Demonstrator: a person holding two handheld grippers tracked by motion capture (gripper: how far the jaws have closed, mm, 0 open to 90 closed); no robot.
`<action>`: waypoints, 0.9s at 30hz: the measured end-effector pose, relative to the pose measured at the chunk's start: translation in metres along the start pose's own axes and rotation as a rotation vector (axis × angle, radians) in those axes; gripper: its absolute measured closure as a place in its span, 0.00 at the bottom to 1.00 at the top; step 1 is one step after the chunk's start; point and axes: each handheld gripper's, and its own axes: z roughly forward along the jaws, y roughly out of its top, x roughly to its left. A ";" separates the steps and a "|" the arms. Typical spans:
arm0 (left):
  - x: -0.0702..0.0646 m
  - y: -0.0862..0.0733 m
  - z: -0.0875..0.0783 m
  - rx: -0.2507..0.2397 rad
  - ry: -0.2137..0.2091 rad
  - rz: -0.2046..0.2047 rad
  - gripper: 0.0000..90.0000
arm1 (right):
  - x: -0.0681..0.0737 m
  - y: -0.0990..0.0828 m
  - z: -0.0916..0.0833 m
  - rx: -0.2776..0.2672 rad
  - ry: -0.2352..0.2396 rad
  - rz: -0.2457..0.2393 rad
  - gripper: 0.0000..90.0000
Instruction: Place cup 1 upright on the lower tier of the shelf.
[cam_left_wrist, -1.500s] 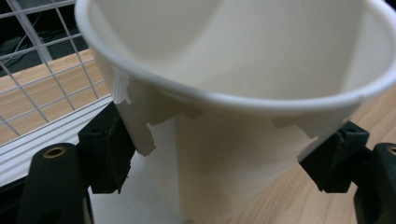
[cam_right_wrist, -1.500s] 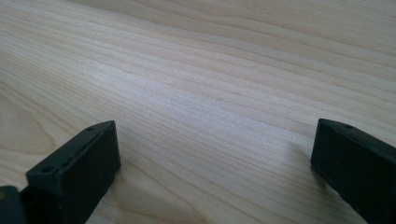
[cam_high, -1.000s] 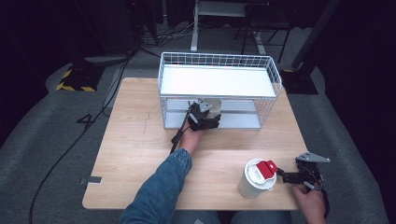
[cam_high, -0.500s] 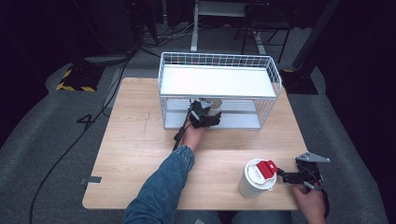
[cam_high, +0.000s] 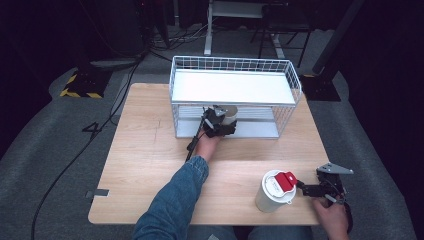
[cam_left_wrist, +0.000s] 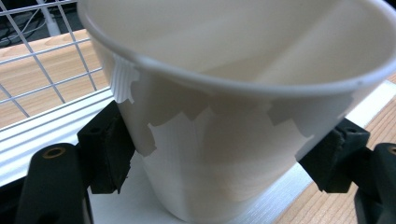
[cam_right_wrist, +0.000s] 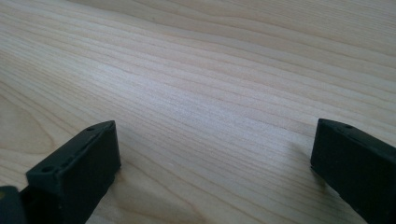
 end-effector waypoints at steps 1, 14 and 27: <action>0.000 0.000 0.000 0.001 -0.001 -0.001 0.24 | 0.000 0.000 0.000 0.000 0.000 0.000 0.02; 0.001 0.001 -0.005 0.002 -0.013 -0.019 0.08 | 0.000 0.000 0.000 0.000 0.000 -0.001 0.02; -0.011 -0.005 -0.049 -0.026 -0.037 -0.002 0.00 | 0.000 0.000 0.000 0.000 0.001 0.000 0.02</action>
